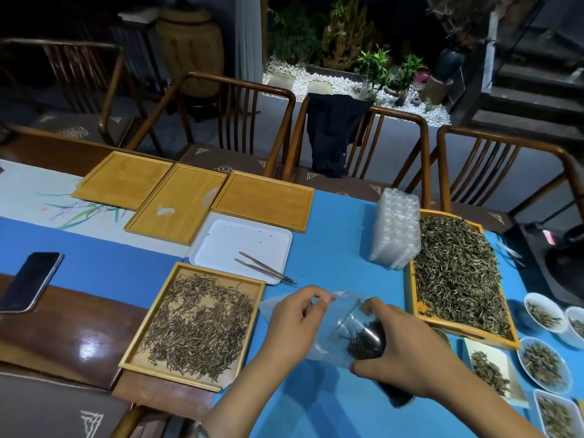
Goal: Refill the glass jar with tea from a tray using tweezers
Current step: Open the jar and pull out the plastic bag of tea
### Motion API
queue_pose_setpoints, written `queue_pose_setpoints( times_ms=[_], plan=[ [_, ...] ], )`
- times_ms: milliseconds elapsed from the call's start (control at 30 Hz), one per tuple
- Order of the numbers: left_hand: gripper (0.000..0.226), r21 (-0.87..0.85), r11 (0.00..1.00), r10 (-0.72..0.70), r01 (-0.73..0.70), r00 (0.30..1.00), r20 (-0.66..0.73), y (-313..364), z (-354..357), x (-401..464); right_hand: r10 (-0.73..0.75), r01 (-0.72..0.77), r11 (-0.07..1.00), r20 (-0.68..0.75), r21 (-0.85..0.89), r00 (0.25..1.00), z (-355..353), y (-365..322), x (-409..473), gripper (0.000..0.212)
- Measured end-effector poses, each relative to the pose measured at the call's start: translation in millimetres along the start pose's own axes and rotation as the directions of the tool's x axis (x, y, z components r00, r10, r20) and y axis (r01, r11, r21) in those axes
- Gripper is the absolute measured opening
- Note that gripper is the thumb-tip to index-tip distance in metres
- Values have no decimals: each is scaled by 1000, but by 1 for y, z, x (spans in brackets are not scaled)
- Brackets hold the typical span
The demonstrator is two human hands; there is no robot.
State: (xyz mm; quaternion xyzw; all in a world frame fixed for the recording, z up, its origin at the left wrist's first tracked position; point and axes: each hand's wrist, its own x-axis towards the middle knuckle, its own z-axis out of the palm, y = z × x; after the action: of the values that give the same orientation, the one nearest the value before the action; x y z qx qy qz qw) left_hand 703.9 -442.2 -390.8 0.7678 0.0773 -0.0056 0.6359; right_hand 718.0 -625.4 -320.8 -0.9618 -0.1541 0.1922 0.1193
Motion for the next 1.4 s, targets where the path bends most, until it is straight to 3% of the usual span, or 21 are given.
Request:
queue_pose_setpoints(
  times_ms=[433, 833, 1000, 1167, 1400],
  plan=[
    [18, -73, 997, -32, 34, 999, 35, -1, -2, -1, -18, 31, 996, 151, -84, 988, -9, -5, 13, 88],
    [19, -111, 992, -52, 55, 998, 33, -9, -6, 1, -50, 80, 992, 266, -101, 963, -25, -9, 18, 63],
    [19, -119, 991, -62, 65, 998, 34, -8, -4, -1, -25, 54, 996, 332, -76, 943, -27, -10, 16, 74],
    [25, -103, 993, -54, 57, 998, 30, -7, -3, -2, -62, 77, 996, 272, -43, 960, -26, -9, 15, 67],
    [22, -64, 997, -49, 51, 998, 28, -4, -4, -2, -110, 150, 972, 219, -178, 970, -28, -11, 15, 75]
  ],
)
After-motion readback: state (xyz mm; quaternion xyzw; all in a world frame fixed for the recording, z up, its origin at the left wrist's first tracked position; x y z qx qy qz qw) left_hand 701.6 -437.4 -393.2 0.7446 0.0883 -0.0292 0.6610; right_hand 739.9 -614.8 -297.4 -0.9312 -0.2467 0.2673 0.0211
